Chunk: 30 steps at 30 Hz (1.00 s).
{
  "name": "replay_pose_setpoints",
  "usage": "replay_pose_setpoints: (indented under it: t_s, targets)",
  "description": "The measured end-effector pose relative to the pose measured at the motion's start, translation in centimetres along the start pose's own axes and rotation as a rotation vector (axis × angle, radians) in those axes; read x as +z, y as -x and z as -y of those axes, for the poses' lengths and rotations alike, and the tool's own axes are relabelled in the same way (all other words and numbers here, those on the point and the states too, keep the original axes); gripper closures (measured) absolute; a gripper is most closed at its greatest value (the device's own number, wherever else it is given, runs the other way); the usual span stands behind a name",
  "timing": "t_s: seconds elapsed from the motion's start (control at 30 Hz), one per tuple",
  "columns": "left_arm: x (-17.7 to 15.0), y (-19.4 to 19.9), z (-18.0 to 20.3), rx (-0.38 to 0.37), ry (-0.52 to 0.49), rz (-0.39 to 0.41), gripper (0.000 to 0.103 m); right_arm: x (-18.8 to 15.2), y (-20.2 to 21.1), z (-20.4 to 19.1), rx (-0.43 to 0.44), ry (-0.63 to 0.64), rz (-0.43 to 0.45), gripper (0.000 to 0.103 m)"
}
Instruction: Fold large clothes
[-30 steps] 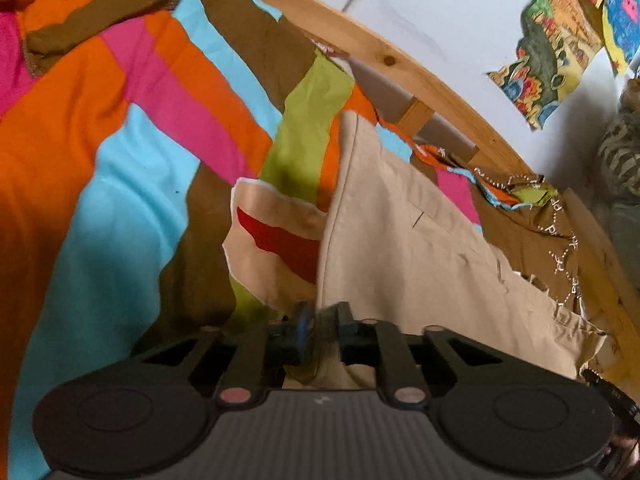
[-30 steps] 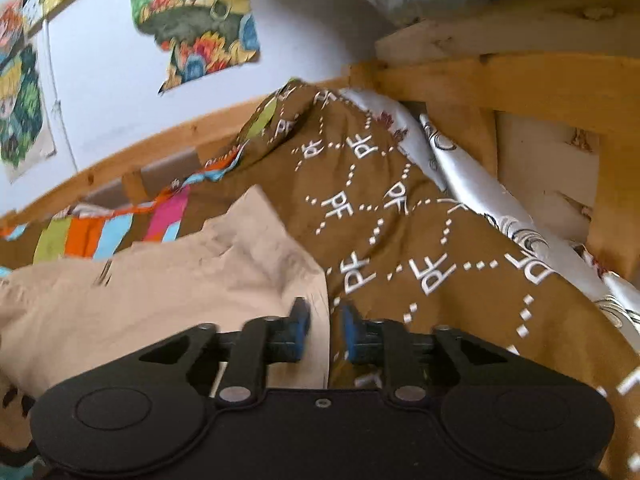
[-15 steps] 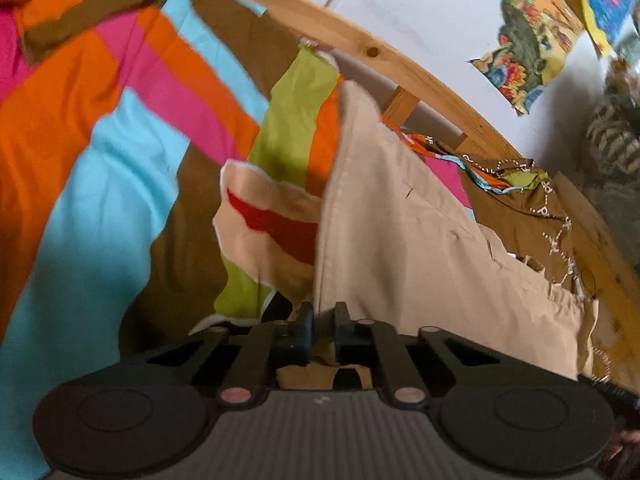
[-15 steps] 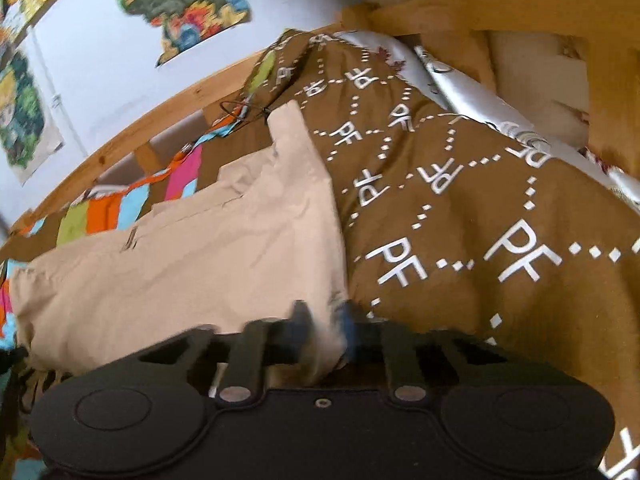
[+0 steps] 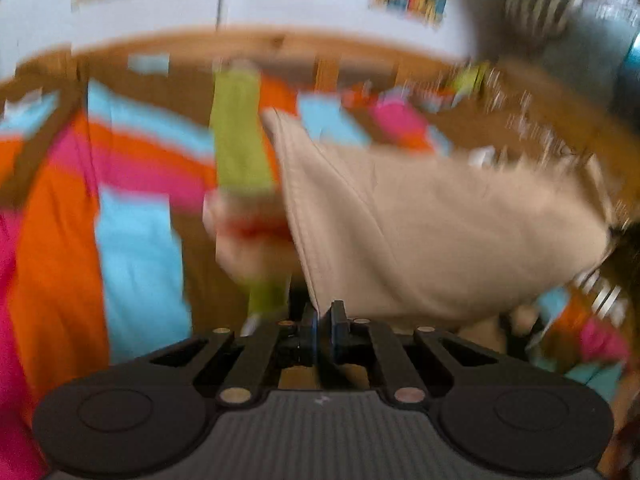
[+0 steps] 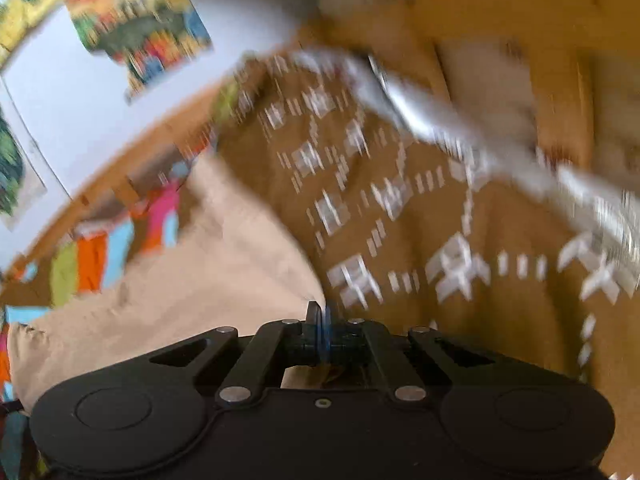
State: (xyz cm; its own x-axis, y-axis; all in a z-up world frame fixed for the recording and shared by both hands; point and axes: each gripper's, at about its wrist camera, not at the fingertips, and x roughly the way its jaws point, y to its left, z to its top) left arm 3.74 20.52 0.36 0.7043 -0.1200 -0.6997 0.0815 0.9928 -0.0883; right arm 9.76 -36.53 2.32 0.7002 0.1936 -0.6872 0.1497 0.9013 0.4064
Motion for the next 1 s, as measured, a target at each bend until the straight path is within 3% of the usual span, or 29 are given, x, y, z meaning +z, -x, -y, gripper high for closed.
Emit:
replay_pose_setpoints:
  t_s: [0.1, 0.27, 0.47, 0.63, 0.67, 0.73, 0.8, 0.87, 0.93, 1.0]
  targets:
    - [-1.8, -0.5, -0.3, 0.007, 0.060, -0.015, 0.098, -0.1, 0.1, 0.1, 0.029, 0.003, 0.007, 0.102]
    - [0.2, 2.5, -0.4, -0.008, 0.056, 0.093, 0.098, 0.3, 1.2, -1.2, 0.036, 0.055, 0.030, 0.102]
    - [-1.5, -0.4, -1.1, 0.039, 0.101, -0.029, 0.098, -1.2, 0.1, -0.1, 0.009, -0.003, -0.061, 0.100]
    - [-1.3, 1.5, -0.2, 0.071, 0.135, 0.001, 0.092, -1.1, 1.2, -1.6, -0.043, 0.100, 0.028, 0.080]
    - [-1.3, 2.0, -0.2, 0.065, 0.145, 0.011, 0.085, -1.2, 1.6, -2.2, -0.052, 0.139, 0.061, 0.078]
    - [-1.4, 3.4, -0.2, 0.057, 0.177, 0.050, 0.069, -1.3, 2.4, -3.3, -0.082, 0.225, 0.130, 0.064]
    - [-1.0, 4.3, 0.1, 0.058, 0.209, 0.103, 0.049, -1.7, 3.1, -4.8, -0.125, 0.343, 0.216, 0.059]
    - [-0.2, 4.9, 0.7, 0.051, 0.217, 0.154, 0.046, -2.3, 3.5, -6.4, -0.132, 0.457, 0.283, 0.052]
    - [1.1, 4.4, 1.5, 0.028, 0.205, 0.176, 0.040, -2.8, 3.5, -8.1, -0.106, 0.531, 0.324, 0.037]
    - [2.8, 3.1, 3.0, -0.006, 0.174, 0.191, 0.026, -3.2, 2.9, -10.0, -0.066, 0.590, 0.328, 0.028]
